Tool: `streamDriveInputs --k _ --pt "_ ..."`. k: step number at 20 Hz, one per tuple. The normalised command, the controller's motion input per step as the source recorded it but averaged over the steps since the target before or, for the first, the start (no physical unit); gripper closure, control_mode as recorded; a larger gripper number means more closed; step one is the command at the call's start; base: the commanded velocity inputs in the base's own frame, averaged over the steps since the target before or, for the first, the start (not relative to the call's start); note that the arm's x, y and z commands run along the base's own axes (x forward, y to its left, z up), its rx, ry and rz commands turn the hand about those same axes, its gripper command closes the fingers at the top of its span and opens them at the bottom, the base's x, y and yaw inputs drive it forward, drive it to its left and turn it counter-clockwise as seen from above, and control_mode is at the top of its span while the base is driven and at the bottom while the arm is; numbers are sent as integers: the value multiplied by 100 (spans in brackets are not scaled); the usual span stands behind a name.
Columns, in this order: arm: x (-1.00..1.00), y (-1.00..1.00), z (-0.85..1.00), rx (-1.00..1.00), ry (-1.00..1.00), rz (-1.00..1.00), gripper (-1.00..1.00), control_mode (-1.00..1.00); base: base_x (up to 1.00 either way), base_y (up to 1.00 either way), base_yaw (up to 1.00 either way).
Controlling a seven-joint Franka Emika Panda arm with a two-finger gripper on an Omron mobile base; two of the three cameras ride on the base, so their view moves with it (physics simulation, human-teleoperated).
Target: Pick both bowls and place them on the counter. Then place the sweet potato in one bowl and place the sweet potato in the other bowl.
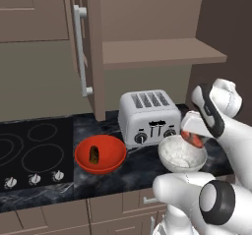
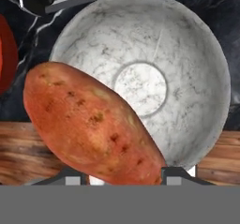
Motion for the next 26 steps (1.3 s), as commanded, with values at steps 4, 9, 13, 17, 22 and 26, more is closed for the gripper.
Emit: streamDriveInputs --k 4,9,13,17,22,26 --pt "-4 28 -19 0 0 0 100 -100 0 0 0" --pt "12 5 -35 0 0 0 100 -100 0 0 0" --pt "8 0 -24 0 0 0 100 -100 0 0 0" --pt "5 9 -21 0 0 0 100 -100 0 0 0" --pt "5 8 -19 0 0 0 100 -100 0 0 0" --pt "0 1 -21 0 0 0 100 -100 0 0 0"
